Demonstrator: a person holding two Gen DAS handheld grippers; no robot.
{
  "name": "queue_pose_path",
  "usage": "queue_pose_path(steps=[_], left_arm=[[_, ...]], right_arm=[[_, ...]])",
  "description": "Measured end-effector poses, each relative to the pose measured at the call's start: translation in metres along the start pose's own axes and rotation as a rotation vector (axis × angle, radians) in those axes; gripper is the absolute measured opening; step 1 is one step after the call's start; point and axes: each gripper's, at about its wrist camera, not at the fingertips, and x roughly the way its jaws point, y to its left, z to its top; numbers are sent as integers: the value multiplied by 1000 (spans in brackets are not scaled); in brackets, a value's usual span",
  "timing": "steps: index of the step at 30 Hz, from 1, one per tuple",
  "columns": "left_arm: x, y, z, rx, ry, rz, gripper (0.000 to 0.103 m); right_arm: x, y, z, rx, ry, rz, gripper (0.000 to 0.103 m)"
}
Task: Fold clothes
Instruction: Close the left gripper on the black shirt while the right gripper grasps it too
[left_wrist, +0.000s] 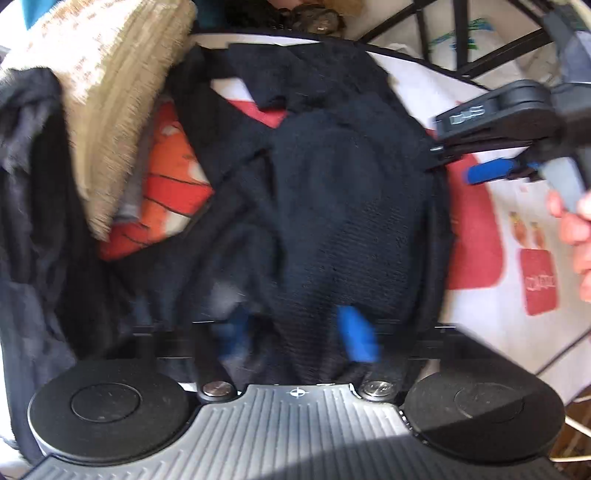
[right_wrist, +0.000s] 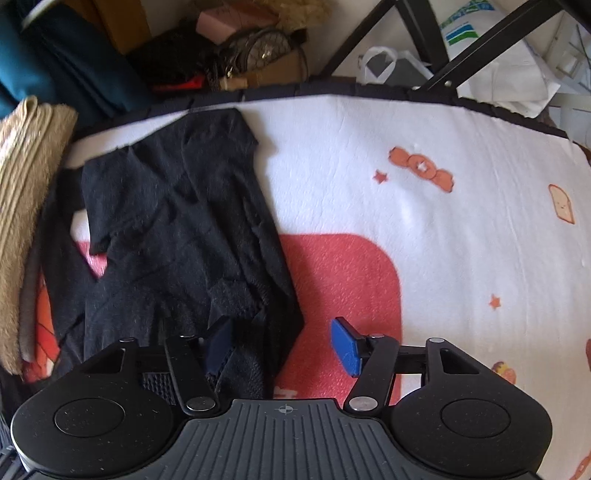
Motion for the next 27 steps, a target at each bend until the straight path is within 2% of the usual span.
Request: queue_pose_path(steps=[1,2,3,8,13,14,15,18,21,25,27], left_arm=[[-3,-4,-1,12,-8,6,16],[-5,-7,-2,21,-10,7,13],[-7,-10,-3,29,-8,3,10],[-32,-10,-12,35,-2,-61,6],[-58,-7,-24,57,0,-117,6],[-58,-6,-25,56,11,-115,6],[-57,-6,-25,56,21,-114,6],[-56,0,-26,45,34,-108,6],[-60,4,-26,31,17,-98,6],[-73,4,-34,17,-26,-85,6],[-81,5,-38,19,-36,-71,6]], right_arm=[[-2,1,-2,-16,3,11,33],[-4,3,-4,-32,6,23,23],[-7,1,-7,-39,11,29,8],[-26,-19,-18,-38,49,28,3],[-40,-44,-38,-7,182,32,3],[-45,-49,-38,25,175,22,10],[-50,-55,-36,60,141,7,24],[-61,-68,-25,157,36,-20,49],[-49,-68,-6,200,11,-17,50],[-24,-49,18,147,3,-45,51],[-14,-42,24,133,1,-54,60]])
